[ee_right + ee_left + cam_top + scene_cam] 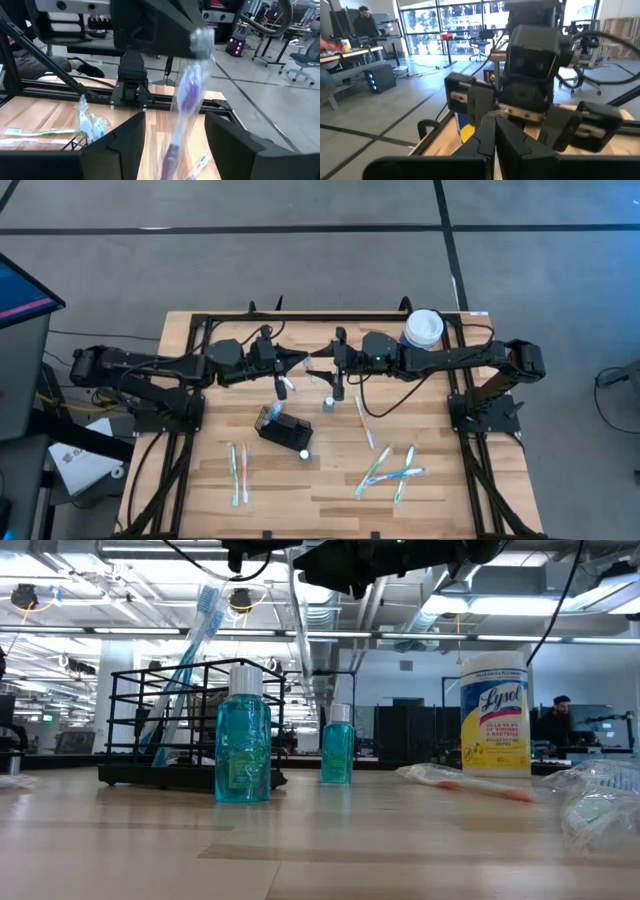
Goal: Pick & Place toothbrushing station
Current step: Put the left purple toothbrush into the right compartment of the wire organizer
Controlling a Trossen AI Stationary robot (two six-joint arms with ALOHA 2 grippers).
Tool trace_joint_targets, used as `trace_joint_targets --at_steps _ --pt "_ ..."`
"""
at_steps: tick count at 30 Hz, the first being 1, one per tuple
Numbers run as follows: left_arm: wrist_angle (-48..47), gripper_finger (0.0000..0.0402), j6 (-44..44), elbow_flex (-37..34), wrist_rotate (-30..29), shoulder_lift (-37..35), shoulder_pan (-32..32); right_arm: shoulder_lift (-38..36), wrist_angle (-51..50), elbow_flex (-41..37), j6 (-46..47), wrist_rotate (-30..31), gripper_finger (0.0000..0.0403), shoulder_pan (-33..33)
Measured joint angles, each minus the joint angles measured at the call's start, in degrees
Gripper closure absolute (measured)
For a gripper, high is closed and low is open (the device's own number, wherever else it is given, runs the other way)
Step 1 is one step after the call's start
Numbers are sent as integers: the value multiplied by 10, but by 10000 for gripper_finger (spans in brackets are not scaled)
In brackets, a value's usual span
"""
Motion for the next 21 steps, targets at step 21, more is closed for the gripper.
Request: trace_joint_targets --at_steps 21 --pt "22 401 0 0 9 0 -16 0 14 0 -5 -3 322 11"
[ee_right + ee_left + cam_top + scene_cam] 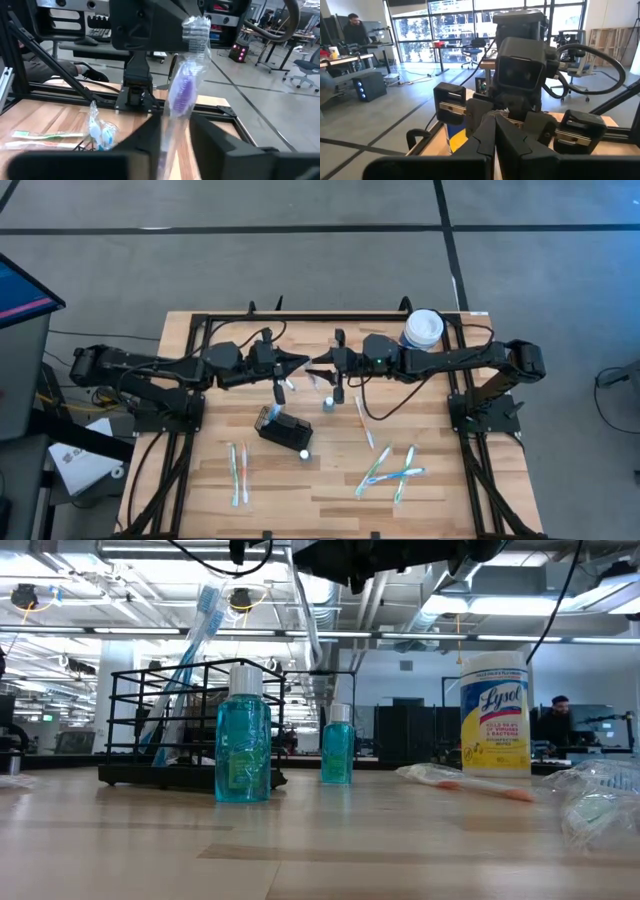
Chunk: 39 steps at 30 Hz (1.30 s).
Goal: Pick & Place toothbrushing station
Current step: Put the left purple toothbrush into the right compartment of the wire organizer
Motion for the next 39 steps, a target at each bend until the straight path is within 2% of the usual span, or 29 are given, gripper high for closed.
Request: trace_joint_targets --at_steps 3,8,18,23,33,39 --pt "0 401 0 0 0 0 0 0 4 0 -14 -1 385 -1" --pt "0 401 0 0 1 0 0 0 7 0 -21 -2 400 0" --pt "-4 381 0 -1 0 -25 0 0 7 0 -25 -2 403 7" --pt "-49 365 -4 -1 0 -63 -2 0 20 0 -30 -2 403 16" --pt "-111 353 13 -7 0 -96 -68 -2 51 0 -25 -2 403 31" --pt "-155 354 28 -8 -62 -81 -99 -5 55 19 -17 -2 403 49"
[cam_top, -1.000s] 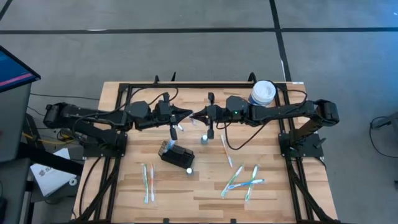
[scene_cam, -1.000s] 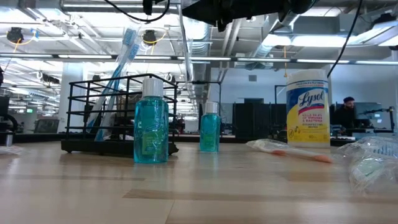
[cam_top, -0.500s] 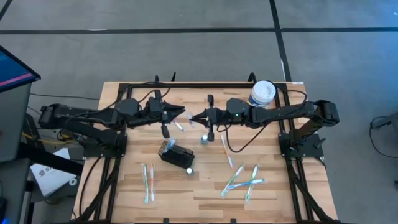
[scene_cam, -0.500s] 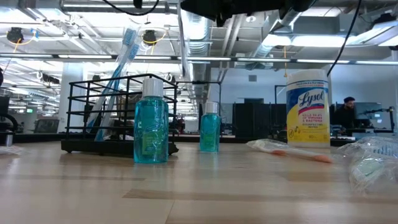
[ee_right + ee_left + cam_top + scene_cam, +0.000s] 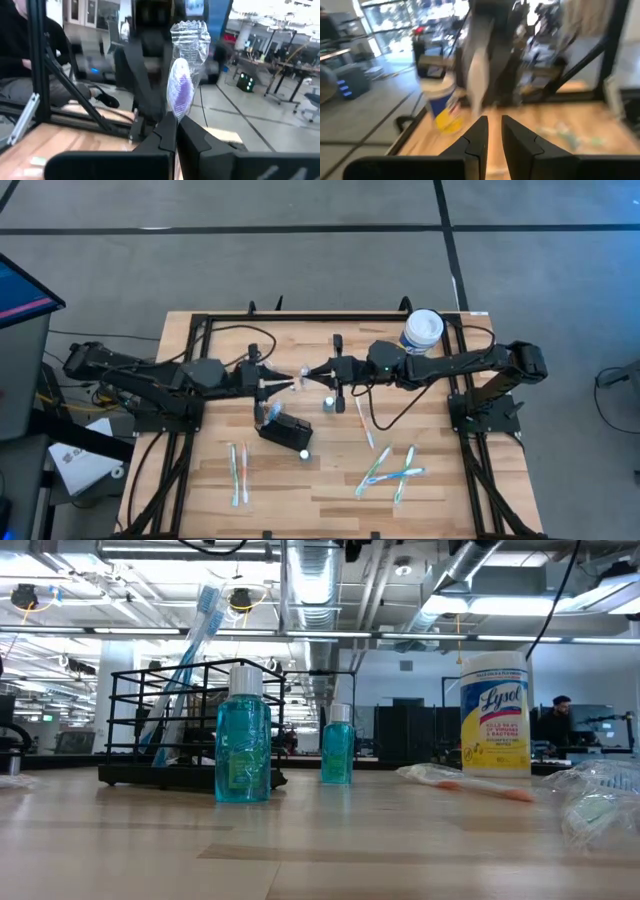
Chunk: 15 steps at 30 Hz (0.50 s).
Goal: Pick & Place toothbrushing station
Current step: Put the left purple toothbrush into the right compartment of the wire organizer
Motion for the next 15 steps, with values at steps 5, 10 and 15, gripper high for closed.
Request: trace_joint_targets --at_steps 5,10,15 --pt "-2 342 14 -17 -55 13 -8 0 -16 20 -7 0 403 12" --pt "5 318 15 -39 -61 13 -10 0 -29 31 -9 0 403 16" --pt "32 284 16 -53 -52 14 -17 0 -31 31 -9 0 403 15"
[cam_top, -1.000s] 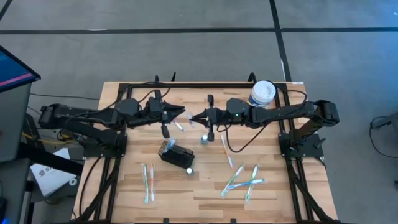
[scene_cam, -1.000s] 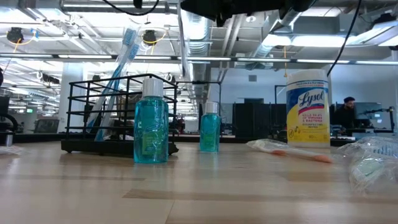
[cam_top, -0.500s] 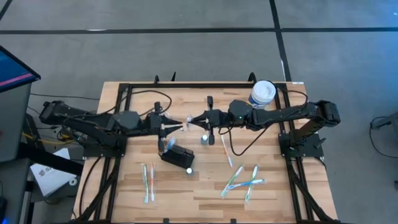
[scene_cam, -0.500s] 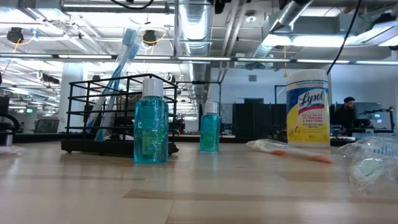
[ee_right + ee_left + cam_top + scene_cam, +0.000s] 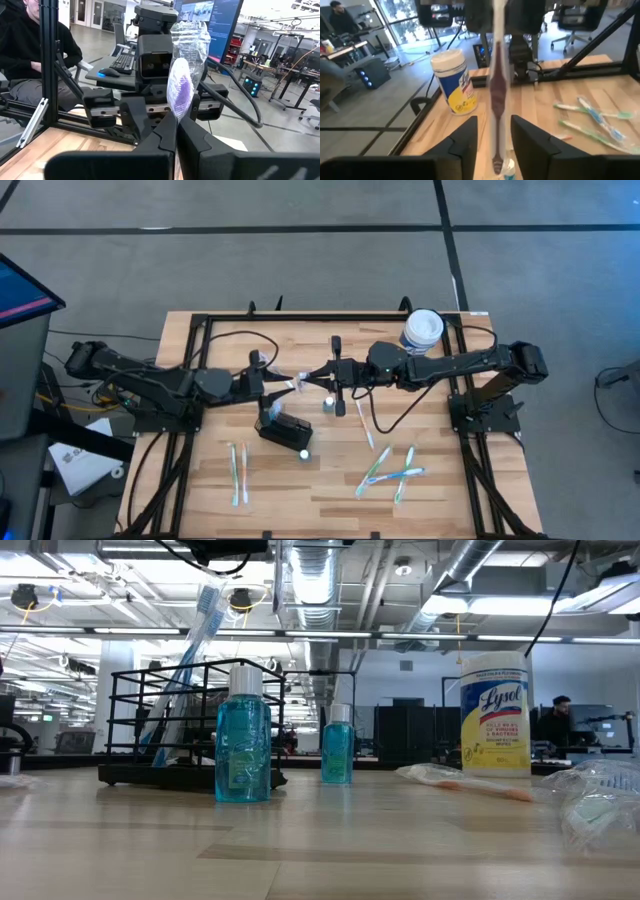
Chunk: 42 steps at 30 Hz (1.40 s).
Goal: Pick & Place toothbrushing station
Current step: Put the left purple toothbrush into the right compartment of the wire organizer
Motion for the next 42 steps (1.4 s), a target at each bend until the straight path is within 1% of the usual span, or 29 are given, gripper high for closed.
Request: trace_joint_targets --at_steps 6,9,13,15,21,24,27,30,34,35,42 --pt "98 249 20 -29 -1 6 1 0 2 0 0 0 403 4" --pt "116 240 29 -36 0 17 4 0 6 0 0 0 403 4" --pt "150 235 29 -36 0 37 5 0 6 0 0 2 403 4" --pt "164 233 30 -36 14 48 10 4 8 0 0 2 403 4" --pt "175 239 29 -36 25 46 20 5 0 0 0 2 403 4" --pt "181 249 29 -35 25 42 20 5 0 0 0 2 403 4" --pt "177 270 17 -35 27 43 20 5 -2 0 0 2 403 3" --pt "177 305 16 -35 36 43 20 5 -4 0 0 2 403 3" --pt "177 366 16 -35 36 43 20 5 -9 0 0 2 403 2" --pt "177 374 15 -35 36 43 20 5 -9 0 0 2 403 2" --pt "176 374 15 -35 36 43 20 4 -16 0 0 1 403 -5"
